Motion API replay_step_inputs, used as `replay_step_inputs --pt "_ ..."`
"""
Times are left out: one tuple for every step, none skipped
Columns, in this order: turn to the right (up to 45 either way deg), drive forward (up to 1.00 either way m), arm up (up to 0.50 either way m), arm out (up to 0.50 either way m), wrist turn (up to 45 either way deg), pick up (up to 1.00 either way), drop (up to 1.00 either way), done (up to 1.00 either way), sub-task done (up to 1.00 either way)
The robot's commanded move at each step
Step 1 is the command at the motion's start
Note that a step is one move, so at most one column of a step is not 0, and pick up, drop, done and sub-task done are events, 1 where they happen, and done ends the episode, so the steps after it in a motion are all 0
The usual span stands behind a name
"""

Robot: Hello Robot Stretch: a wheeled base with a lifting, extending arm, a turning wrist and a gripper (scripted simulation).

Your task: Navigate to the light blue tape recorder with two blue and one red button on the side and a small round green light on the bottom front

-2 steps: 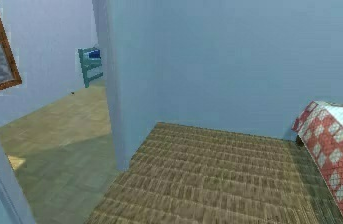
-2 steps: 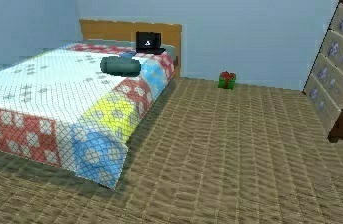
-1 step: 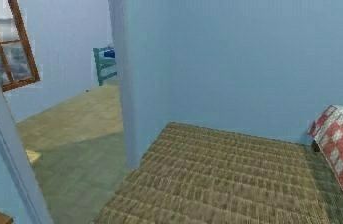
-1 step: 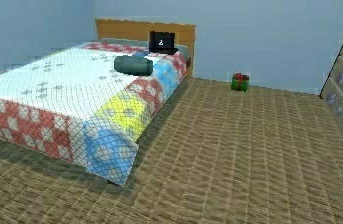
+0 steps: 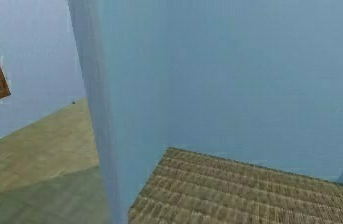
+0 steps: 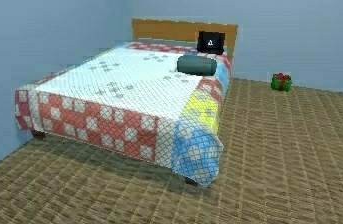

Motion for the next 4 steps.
replay_step_inputs --pt "-12.0 0.00 0.00 0.00 0.0 0.00 0.00 0.00 0.00" --pt "0.0 0.50 0.00 0.00 0.0 0.00 0.00 0.00 0.00" --pt "-45.0 0.00 0.00 0.00 0.0 0.00 0.00 0.00 0.00" --pt "-9.0 0.00 0.00 0.00 0.0 0.00 0.00 0.00 0.00"
